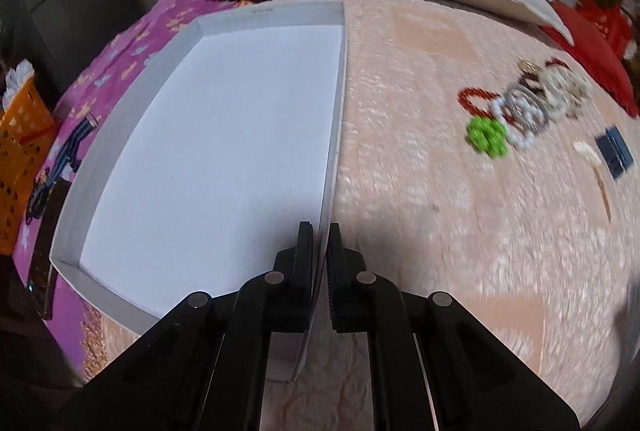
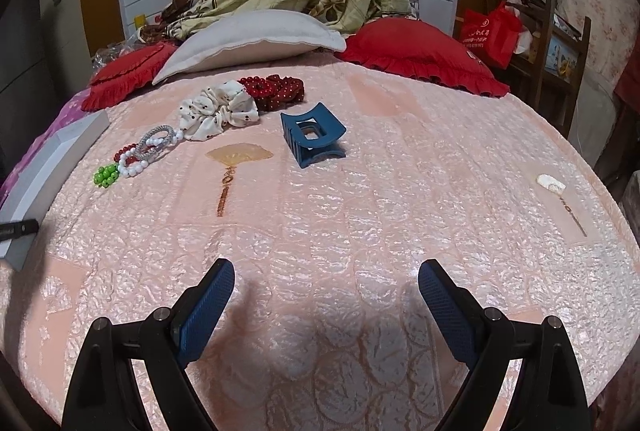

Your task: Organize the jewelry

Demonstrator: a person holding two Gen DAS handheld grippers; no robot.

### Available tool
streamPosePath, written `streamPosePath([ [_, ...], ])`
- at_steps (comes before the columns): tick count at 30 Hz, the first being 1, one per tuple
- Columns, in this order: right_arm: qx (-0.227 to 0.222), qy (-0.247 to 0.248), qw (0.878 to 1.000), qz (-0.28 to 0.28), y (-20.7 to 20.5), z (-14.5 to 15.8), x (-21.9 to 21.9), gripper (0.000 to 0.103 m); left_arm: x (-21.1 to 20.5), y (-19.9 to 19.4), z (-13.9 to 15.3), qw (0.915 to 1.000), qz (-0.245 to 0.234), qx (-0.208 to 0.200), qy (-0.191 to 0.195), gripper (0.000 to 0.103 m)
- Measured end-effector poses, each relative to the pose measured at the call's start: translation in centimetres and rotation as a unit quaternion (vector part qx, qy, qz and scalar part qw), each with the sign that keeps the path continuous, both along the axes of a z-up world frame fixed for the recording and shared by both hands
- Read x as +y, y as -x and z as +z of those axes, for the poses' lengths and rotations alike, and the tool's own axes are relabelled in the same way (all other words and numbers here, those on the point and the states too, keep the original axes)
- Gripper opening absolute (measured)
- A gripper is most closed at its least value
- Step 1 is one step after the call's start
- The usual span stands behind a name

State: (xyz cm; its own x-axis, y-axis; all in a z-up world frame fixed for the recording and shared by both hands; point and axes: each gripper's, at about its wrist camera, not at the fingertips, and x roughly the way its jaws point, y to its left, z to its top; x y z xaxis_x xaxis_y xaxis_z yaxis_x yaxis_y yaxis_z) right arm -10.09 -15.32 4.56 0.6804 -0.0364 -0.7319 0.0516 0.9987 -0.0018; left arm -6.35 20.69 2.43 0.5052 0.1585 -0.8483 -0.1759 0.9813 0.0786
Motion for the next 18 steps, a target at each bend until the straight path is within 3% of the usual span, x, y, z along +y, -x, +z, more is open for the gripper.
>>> streamPosePath([
  [5,-0.004,-0.006,1.000,-0.001,0.4,0.4,0.0,0.092,-0.4,2.3,1.1,0.9998,0.009,-0.017,-0.005,0.007],
  [9,-0.012,-0.015,1.000,-0.003,0.8,1.0,-0.3,0.092,-0.3,4.0,5.0,0.9969,0.025,-0.074,0.007,0.009],
  [11,-0.010,-0.026,1.000,-0.005,0.9,1.2,-0.6,0.092,-0.9,4.5,7.1,0.9950,0.023,-0.097,0.009,0.019],
  [13,-0.010,-0.035,0.999,-0.006,1.0,1.3,-0.7,0.092,-2.0,5.1,8.7,0.9932,0.018,-0.115,0.007,0.041],
  [18,-0.023,-0.029,0.999,0.006,1.5,2.0,-0.3,0.092,-5.0,6.3,10.6,0.9904,-0.013,-0.136,0.020,0.050],
])
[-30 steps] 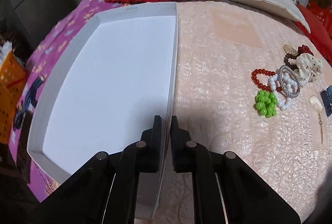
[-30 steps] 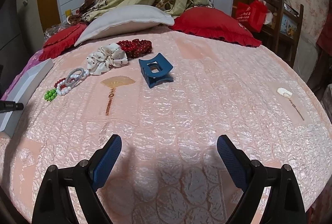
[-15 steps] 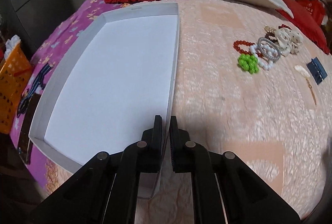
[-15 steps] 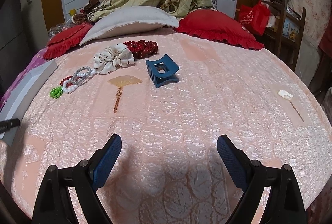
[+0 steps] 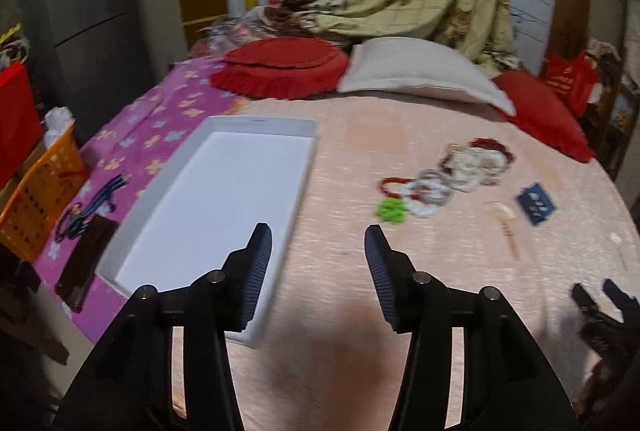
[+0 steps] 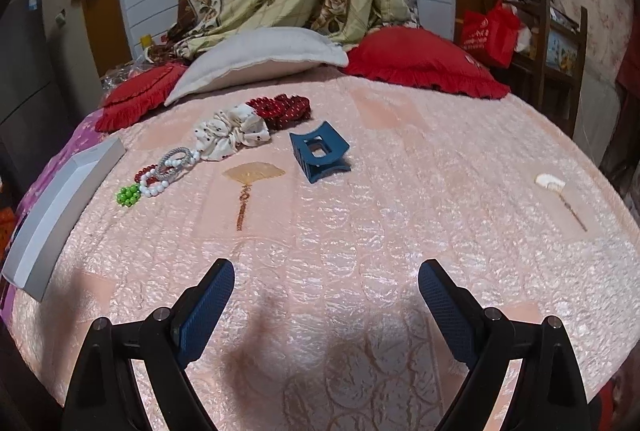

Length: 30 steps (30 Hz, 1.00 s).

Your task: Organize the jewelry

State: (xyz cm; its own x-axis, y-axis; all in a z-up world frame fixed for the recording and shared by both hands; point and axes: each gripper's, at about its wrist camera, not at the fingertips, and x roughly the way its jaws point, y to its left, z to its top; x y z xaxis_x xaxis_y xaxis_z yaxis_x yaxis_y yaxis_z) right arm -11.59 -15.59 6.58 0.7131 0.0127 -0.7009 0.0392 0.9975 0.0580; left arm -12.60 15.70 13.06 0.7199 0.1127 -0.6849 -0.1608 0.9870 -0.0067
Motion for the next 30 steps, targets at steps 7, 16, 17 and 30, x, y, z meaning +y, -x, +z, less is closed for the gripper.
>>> streamPosePath([
  [7,-0.003,0.030,1.000,0.004,0.0,-0.4,0.3,0.092,-3.2,-1.5,-0.9,0.9986,-0.045,0.028,-0.010,0.051],
  [16,0.031,0.026,0.999,0.015,-0.8,-1.3,0.0,0.086,-3.9,0.0,-2.3,0.9993,-0.002,0.036,-0.013,0.067],
  [17,0.028,0.024,0.999,0.016,-0.7,-1.2,0.0,0.086,-4.2,0.3,-2.3,0.9992,-0.003,0.036,-0.018,0.067],
  [30,0.015,0.026,0.999,0.015,-0.1,-0.3,0.4,0.086,-6.4,2.3,-1.4,0.9983,-0.015,0.012,-0.055,0.067],
])
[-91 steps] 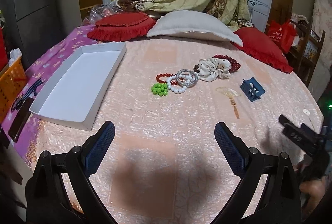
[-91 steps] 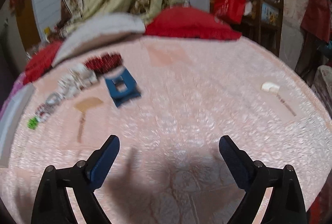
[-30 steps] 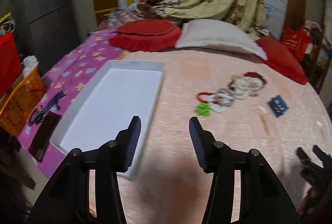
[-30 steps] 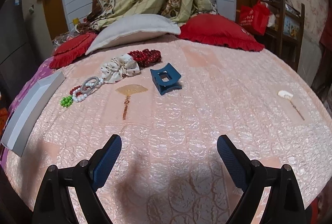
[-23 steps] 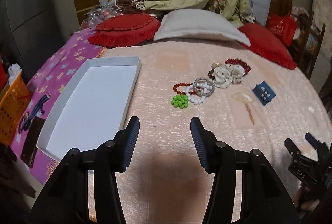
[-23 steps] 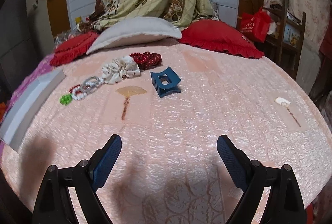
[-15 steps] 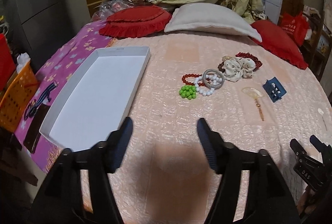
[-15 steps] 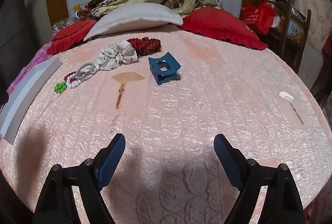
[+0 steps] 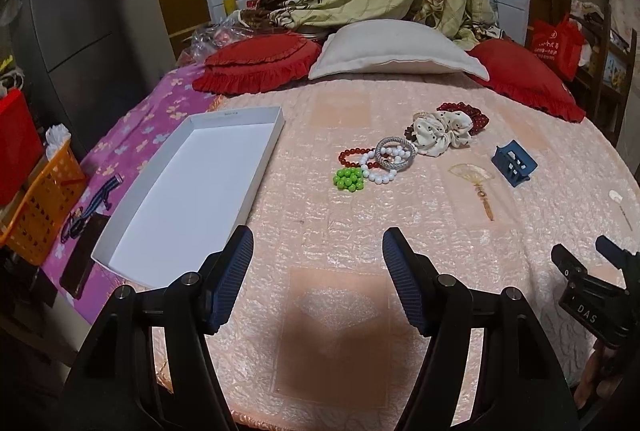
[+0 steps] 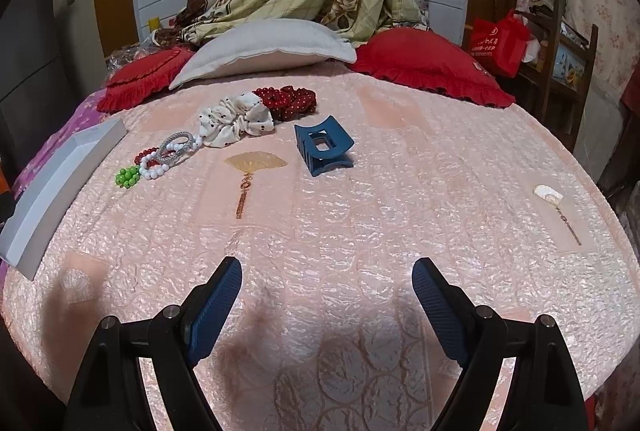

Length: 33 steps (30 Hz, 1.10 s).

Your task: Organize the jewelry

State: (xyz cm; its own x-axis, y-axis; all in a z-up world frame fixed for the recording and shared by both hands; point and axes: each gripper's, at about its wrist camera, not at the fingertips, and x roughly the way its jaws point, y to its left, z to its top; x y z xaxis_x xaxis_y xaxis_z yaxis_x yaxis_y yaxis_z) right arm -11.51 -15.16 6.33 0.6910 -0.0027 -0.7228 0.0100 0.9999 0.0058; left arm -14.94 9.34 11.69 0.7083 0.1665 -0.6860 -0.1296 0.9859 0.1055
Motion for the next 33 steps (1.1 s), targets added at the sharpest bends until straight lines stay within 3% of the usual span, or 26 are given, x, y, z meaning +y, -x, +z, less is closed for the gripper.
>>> streamPosePath([
  [14,0.002,-0.001,1.000,0.010,-3.1,0.6,-0.3,0.086,-0.1,-2.5,-2.5,0.9990,-0.004,0.044,-0.002,0.067],
  [18,0.004,-0.012,1.000,0.008,-4.4,0.4,-1.1,0.082,0.2,-3.8,-3.2,0.9983,-0.007,0.057,0.003,0.067],
  [26,0.028,-0.047,0.998,0.008,-7.6,-0.8,-3.3,0.079,0.6,-8.7,-2.7,0.9934,-0.049,0.079,0.068,0.067],
  [33,0.035,-0.087,0.995,0.021,-11.1,-1.2,-4.2,0.073,-1.4,-16.5,-2.5,0.9840,-0.104,0.094,0.109,0.067],
])
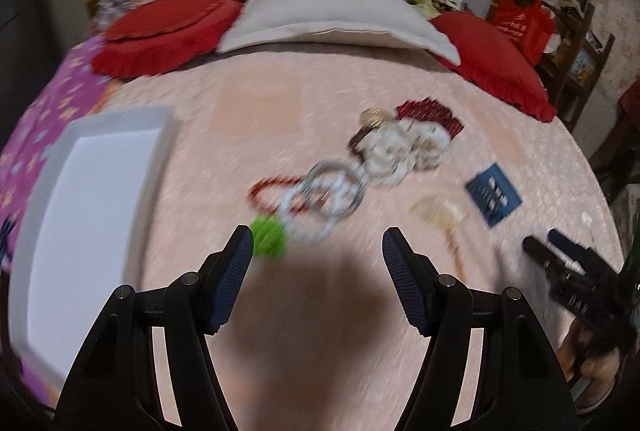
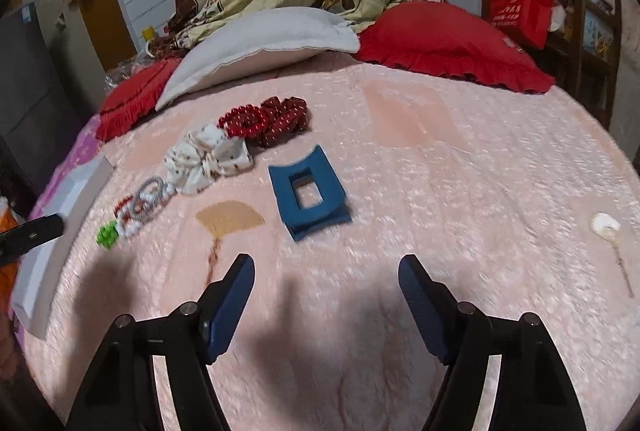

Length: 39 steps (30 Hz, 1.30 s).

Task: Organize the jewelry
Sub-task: 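Grasp the cream scrunchie with the left gripper while the right grasps the blue claw clip, then carry scrunchie and clip into the white tray and open both grippers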

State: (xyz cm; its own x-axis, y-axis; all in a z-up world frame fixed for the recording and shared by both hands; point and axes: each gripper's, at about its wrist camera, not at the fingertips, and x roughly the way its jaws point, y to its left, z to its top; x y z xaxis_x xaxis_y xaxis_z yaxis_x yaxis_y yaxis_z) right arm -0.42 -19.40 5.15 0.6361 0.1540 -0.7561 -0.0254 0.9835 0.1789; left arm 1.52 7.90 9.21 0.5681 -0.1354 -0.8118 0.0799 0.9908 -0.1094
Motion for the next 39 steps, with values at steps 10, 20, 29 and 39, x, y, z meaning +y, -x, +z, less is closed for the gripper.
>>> streamPosePath([
  [10,0.017,-0.022,0.999,0.028,-5.6,-1.5,0.7,0.073,-5.3,-10.5,-3.4,0.9948,-0.094,0.033,0.021,0.067],
  [20,0.030,-0.021,0.999,0.030,-8.0,-2.8,1.5,0.049,-8.6,-12.5,-6.0,0.9876,-0.133,0.083,0.002,0.008],
  [29,0.016,-0.038,0.998,0.038,-5.8,-0.4,2.5,0.046,-4.6,-6.8,-0.3,0.9902,-0.116,0.029,0.072,0.007],
  [39,0.004,-0.025,0.993,0.111,-3.4,3.3,9.8,0.046,10.2,-1.4,4.3,0.9903,0.022,-0.042,0.130,0.007],
])
